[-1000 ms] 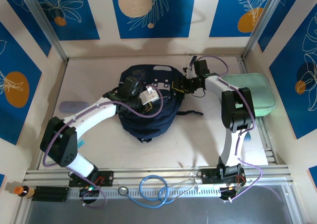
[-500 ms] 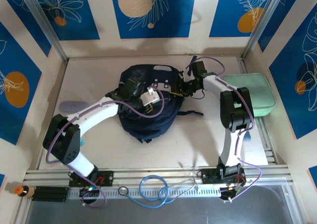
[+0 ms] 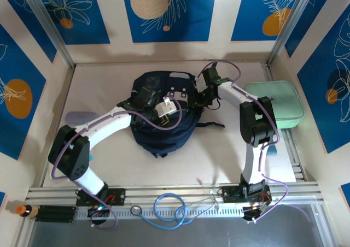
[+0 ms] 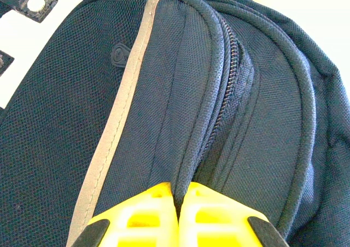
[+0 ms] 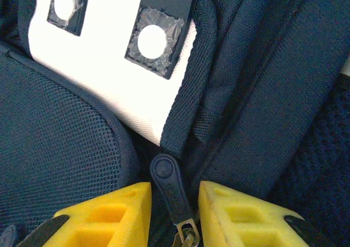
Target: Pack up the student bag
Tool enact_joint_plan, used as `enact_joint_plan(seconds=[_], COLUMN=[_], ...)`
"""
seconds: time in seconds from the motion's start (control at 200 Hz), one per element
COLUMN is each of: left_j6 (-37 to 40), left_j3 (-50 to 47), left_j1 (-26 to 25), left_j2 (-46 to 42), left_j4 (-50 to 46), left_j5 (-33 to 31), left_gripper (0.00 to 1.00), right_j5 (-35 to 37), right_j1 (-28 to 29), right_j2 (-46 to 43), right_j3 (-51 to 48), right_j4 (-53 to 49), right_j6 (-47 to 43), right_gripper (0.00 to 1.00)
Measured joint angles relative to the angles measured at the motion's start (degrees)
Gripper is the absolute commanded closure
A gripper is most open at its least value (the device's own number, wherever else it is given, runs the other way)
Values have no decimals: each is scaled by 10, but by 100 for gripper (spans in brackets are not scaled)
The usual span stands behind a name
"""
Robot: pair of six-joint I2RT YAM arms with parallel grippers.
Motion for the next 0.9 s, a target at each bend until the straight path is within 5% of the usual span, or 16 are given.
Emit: enact_joint_plan(seconds=[0.19,0.52,0.9], left_j6=[4,6,5], left_j3=[0,0,0], left_j1=[0,0,0], left_j2=[0,0,0], left_j4=[0,0,1], left_j5=[0,-3,-3], left_gripper=[93,93,93], right_j5=[45,121,19], right_j1=[16,33,-5], right_j2=[0,8,-13], right_j3=[14,32,-21], right_j4=[-19,-40,28], right_j6=[-10,10,86], right_gripper=[65,80,91])
